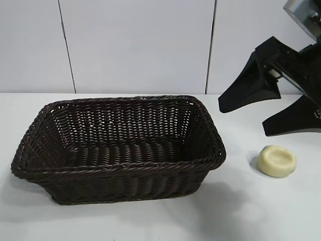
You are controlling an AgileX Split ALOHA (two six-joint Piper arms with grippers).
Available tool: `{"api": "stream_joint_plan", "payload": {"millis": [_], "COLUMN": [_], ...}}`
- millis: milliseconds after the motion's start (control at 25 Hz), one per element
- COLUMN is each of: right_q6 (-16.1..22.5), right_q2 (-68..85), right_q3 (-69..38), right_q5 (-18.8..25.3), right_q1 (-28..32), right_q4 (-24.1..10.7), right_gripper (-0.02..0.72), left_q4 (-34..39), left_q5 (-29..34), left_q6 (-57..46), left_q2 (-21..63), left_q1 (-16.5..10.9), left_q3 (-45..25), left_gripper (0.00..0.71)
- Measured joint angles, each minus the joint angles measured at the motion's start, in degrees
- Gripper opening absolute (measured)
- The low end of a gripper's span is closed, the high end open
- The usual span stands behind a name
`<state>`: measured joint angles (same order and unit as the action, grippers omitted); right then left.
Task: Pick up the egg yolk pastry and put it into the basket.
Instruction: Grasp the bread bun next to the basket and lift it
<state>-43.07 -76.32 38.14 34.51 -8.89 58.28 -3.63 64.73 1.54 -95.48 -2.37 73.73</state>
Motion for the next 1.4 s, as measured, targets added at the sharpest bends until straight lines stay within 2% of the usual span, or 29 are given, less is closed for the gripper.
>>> {"api": "stream_joint_plan", "payload": {"millis": [160, 320, 520, 1040, 1240, 1400], "right_q6": [0.0, 0.0, 0.0, 0.0, 0.96, 1.24], "right_q2": [0.0, 0.0, 0.0, 0.0, 0.0, 0.0], "right_q3": [0.0, 0.0, 0.0, 0.0, 0.0, 0.0], "right_q5": [0.0, 0.0, 0.0, 0.0, 0.06, 0.06], "right_q1": [0.0, 0.0, 0.0, 0.0, 0.0, 0.0], "right_q4": [0.0, 0.0, 0.0, 0.0, 0.0, 0.0], "right_gripper": [0.654, 0.654, 0.654, 0.654, 0.654, 0.654], "left_q4": [0.0, 0.0, 0.05, 0.17, 0.17, -0.03], "left_q5": [4.12, 4.76, 5.51, 1.78, -1.08, -0.95], "left_q6": [1.14, 1.57, 1.57, 1.57, 1.57, 1.57], "left_q2": [4.23, 11.84, 25.57, 63.49, 74.64, 79.31], "left_q1": [0.0, 0.0, 0.0, 0.0, 0.0, 0.0], "left_q3": [-0.64, -5.1, -15.69, -43.46, -44.05, -44.5], "left_gripper": [0.658, 0.658, 0.658, 0.658, 0.658, 0.658]}}
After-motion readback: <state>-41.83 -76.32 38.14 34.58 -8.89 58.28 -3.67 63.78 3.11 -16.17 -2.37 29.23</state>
